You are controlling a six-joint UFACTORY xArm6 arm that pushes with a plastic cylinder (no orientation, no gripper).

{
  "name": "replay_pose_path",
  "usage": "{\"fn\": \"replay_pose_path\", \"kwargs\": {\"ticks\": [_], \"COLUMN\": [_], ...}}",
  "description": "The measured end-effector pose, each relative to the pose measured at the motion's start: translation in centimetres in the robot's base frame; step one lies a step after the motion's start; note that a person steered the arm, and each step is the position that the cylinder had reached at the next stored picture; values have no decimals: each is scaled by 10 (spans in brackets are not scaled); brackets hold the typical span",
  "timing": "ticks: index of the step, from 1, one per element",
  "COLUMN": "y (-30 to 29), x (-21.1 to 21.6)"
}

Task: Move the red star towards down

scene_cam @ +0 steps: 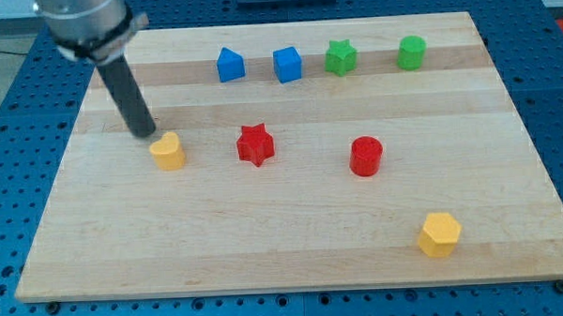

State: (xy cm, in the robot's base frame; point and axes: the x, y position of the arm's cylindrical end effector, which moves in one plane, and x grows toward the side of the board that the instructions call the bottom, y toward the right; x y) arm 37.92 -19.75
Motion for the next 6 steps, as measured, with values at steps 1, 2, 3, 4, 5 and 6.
{"fn": "replay_pose_path", "kwargs": {"ticks": [1, 2, 3, 4, 5, 6], "y": [62, 103, 156, 175, 184, 251], "x": [-17, 9, 40, 61, 32, 12]}}
